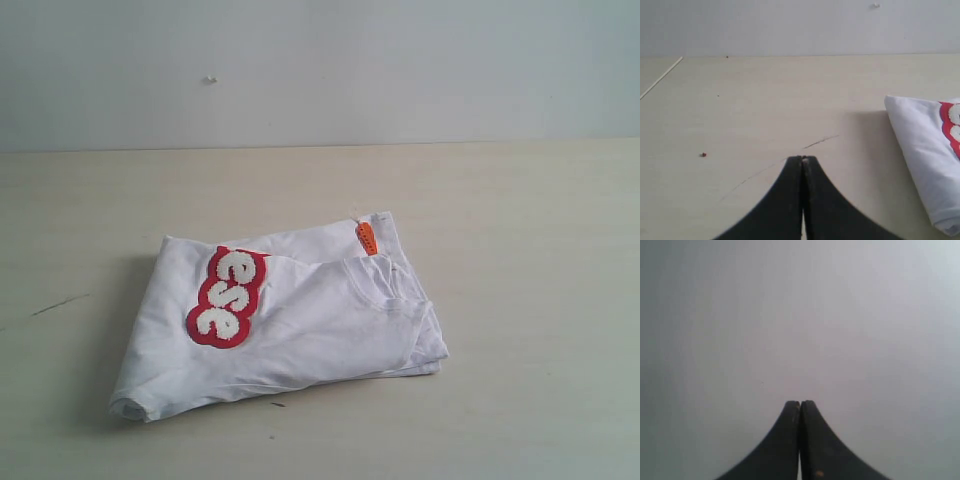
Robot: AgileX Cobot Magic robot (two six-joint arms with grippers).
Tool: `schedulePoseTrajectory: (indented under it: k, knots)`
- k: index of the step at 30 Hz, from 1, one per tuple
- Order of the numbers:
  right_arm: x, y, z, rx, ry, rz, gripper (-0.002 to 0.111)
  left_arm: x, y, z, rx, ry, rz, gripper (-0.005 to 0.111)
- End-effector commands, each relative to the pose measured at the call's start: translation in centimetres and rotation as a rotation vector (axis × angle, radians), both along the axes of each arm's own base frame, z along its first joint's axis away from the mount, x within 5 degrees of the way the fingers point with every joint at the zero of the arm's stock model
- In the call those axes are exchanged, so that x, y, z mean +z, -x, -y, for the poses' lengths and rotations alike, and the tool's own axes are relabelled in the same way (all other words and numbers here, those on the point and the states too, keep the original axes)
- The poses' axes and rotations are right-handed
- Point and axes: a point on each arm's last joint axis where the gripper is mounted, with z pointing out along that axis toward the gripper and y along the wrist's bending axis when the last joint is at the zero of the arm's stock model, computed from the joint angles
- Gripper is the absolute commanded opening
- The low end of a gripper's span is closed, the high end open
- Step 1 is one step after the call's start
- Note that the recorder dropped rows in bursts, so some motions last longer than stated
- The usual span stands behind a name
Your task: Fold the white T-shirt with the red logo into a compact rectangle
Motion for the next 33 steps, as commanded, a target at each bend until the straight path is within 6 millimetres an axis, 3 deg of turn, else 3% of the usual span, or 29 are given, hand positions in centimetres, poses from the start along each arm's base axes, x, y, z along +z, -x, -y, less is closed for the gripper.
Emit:
schedulePoseTrajectory:
  k: [1, 33]
  knots:
    - [-0.12, -0.12, -0.02, -0.004, -0.001, -0.005, 0.000, -0.08, 0.03, 0.00, 0.005, 0.015, -0.001, 0.000]
    - [-0.09, -0.11, -0.03, -0.030, 0.055, -0.009, 0.000, -0.08, 0.03, 0.00, 0.005, 0.015, -0.001, 0.000]
